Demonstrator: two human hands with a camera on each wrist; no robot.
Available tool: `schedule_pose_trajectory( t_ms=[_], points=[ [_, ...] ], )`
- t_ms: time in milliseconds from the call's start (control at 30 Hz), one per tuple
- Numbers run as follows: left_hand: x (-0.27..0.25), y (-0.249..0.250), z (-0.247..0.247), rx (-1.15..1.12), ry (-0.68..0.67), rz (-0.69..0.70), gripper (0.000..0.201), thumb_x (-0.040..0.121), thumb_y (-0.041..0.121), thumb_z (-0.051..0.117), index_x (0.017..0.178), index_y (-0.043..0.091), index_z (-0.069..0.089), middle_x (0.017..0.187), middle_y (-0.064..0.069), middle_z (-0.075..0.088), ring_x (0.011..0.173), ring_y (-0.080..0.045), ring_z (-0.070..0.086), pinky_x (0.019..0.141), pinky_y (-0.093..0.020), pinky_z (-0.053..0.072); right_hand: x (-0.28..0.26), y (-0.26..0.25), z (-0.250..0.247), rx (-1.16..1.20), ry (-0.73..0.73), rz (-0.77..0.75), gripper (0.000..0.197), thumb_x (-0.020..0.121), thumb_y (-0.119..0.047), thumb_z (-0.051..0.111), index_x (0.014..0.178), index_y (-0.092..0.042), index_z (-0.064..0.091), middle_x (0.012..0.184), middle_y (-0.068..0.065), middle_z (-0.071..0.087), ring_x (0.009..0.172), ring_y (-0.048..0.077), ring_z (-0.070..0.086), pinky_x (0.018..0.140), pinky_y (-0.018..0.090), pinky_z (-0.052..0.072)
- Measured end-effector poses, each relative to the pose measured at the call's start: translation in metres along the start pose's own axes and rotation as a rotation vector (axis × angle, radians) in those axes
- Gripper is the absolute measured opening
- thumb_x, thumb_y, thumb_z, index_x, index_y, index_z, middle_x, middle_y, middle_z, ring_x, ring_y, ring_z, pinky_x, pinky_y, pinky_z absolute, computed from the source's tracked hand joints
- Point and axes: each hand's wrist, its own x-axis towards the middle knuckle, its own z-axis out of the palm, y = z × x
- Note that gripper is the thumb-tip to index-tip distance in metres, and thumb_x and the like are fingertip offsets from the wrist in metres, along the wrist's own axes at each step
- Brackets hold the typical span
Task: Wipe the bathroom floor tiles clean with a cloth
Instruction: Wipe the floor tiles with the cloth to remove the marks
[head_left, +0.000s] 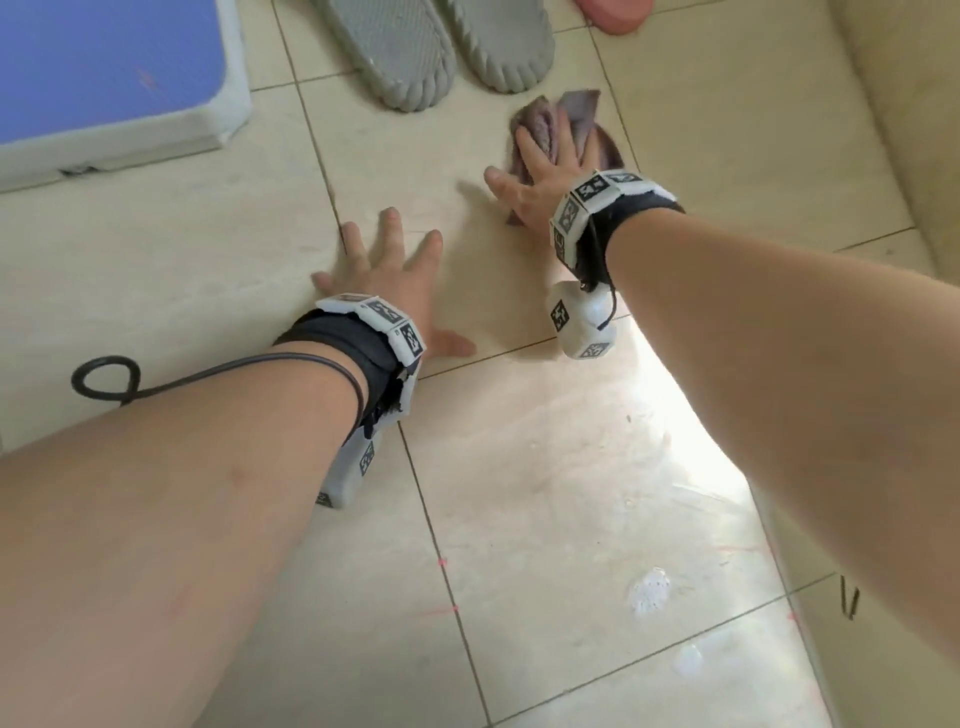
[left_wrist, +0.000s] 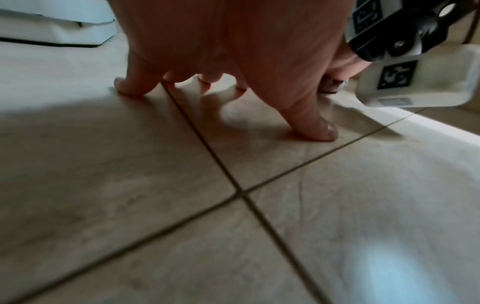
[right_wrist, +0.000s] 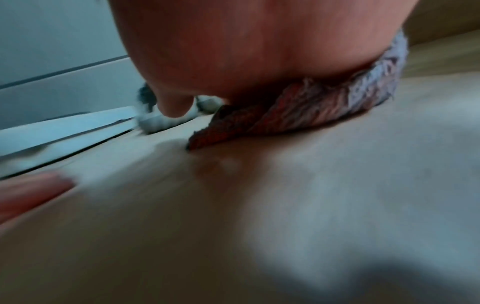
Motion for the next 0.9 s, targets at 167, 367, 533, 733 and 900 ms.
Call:
schedule_pose_trajectory(
  t_ms=[167, 367, 533, 733, 900],
  points=[
    [-0.001, -0.001, -0.007, 0.032, -0.017, 0.017, 0.123, 0.059, 0.076, 0.075, 0.151, 0.039, 0.001, 0.159, 0.004, -0.020, 0.145, -0.040, -0.014, 0.107, -0.071, 0.020, -0.088, 0.020, 0.058, -0.090, -0.150, -0.221, 0.072, 0.092, -0.072, 0.027, 0.151, -0.046, -0.004, 0.158, -0.014, -0.026, 0.145, 0.021, -0.026, 0.116, 0.053, -0.007],
    [-0.004, -0.011, -0.008, 0.047, -0.044, 0.072, 0.122, 0.063, 0.073, 0.075, 0.152, 0.038, 0.000, 0.160, 0.002, -0.023, 0.146, -0.040, -0.017, 0.112, -0.068, 0.015, -0.062, 0.047, 0.033, -0.018, -0.052, 0.021, 0.071, 0.093, -0.069, 0.027, 0.153, -0.044, -0.001, 0.160, -0.010, -0.022, 0.147, 0.025, -0.022, 0.116, 0.055, -0.005],
    [-0.008, -0.028, -0.001, 0.034, 0.000, 0.141, 0.117, 0.065, 0.074, 0.072, 0.153, 0.035, 0.004, 0.161, -0.004, -0.020, 0.147, -0.035, -0.017, 0.115, -0.062, 0.008, -0.031, -0.010, 0.028, 0.045, 0.018, 0.122, 0.076, 0.091, -0.072, 0.028, 0.154, -0.040, -0.001, 0.161, -0.003, -0.020, 0.146, 0.032, -0.023, 0.117, 0.052, -0.010],
    [-0.025, -0.057, 0.006, 0.042, 0.004, 0.125, 0.113, 0.072, 0.072, 0.068, 0.155, 0.032, 0.002, 0.162, -0.006, -0.021, 0.149, -0.028, -0.016, 0.117, -0.058, 0.010, -0.100, -0.028, 0.072, -0.034, -0.115, -0.184, 0.069, 0.094, -0.069, 0.026, 0.152, -0.045, -0.003, 0.158, -0.014, -0.025, 0.145, 0.021, -0.025, 0.117, 0.052, -0.006],
    [-0.043, -0.086, 0.011, 0.027, -0.015, 0.086, 0.114, 0.070, 0.075, 0.066, 0.153, 0.035, 0.000, 0.161, -0.006, -0.023, 0.149, -0.028, -0.016, 0.116, -0.060, 0.011, -0.096, 0.013, 0.062, -0.084, -0.064, 0.004, 0.067, 0.094, -0.069, 0.024, 0.152, -0.046, -0.002, 0.160, -0.012, -0.022, 0.147, 0.021, -0.020, 0.118, 0.056, -0.003]
  ],
)
